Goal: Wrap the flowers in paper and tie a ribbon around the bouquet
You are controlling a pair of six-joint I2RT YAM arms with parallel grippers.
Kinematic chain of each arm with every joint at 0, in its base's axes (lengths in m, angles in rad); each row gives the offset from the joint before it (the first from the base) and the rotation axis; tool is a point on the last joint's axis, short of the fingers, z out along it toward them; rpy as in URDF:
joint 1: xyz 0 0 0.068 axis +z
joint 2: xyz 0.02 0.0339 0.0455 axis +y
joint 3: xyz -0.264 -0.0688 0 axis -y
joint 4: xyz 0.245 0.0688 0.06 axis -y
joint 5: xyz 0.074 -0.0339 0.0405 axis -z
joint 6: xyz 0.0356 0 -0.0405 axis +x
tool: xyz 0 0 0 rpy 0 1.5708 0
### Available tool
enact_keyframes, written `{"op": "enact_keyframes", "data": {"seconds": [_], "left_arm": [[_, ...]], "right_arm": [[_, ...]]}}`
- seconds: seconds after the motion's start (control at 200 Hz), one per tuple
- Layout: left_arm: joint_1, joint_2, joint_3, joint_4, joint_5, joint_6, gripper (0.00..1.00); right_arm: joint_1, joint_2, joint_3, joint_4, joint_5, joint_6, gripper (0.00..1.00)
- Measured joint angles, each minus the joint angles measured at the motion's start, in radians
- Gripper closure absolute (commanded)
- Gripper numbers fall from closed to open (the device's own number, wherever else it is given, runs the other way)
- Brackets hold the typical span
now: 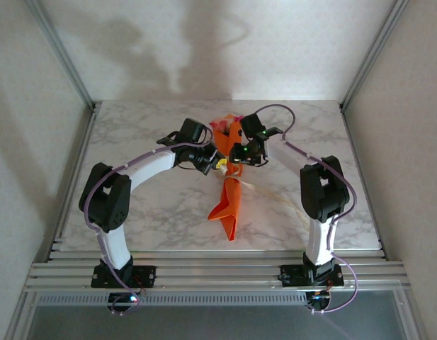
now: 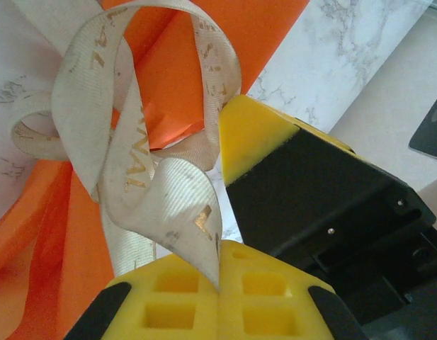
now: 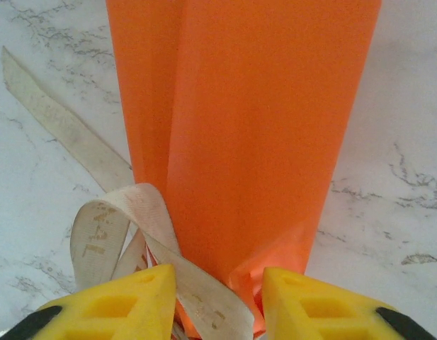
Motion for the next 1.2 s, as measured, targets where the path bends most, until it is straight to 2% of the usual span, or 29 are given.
{"op": "enact_keyframes", "data": {"seconds": [0.085,0.215,0.29,0.375,0.465,0.581,0.736,0.986,1.021,1.106,1.201], "left_arm": [[0.000,0.000,0.000,-0.001,0.000,0.000,1.00],[0.000,0.000,0.000,-0.001,0.000,0.000,1.00],[0.000,0.000,0.000,-0.002,0.000,0.000,1.00],[0.000,-0.001,0.000,-0.002,0.000,0.000,1.00],[0.000,-0.002,0.000,-0.002,0.000,0.000,1.00],[0.000,-0.002,0.000,-0.002,0.000,0.000,1.00],[0.000,-0.002,0.000,-0.002,0.000,0.000,1.00],[0.000,-0.002,0.000,-0.002,0.000,0.000,1.00],[0.000,-0.002,0.000,-0.002,0.000,0.000,1.00],[0.000,-0.002,0.000,-0.002,0.000,0.000,1.00],[0.000,-0.002,0.000,-0.002,0.000,0.000,1.00]], "right_arm": [[0.000,-0.076,-0.081,0.014,0.019,-0.007,0.55],[-0.006,-0.286,-0.284,0.042,0.030,-0.038,0.57],[-0.015,-0.395,-0.396,0.053,0.017,-0.109,0.59],[-0.020,-0.447,-0.487,0.067,0.006,-0.211,0.59],[-0.018,-0.433,-0.532,0.062,-0.009,-0.315,0.57],[-0.010,-0.359,-0.511,0.055,0.000,-0.394,0.55],[-0.001,-0.245,-0.447,0.067,0.056,-0.433,0.55],[-0.001,-0.190,-0.418,0.075,0.105,-0.446,0.57],[-0.001,-0.190,-0.418,0.077,0.105,-0.446,0.59],[-0.001,-0.189,-0.418,0.084,0.105,-0.455,0.73],[-0.001,-0.183,-0.418,0.086,0.108,-0.456,0.76]]}}
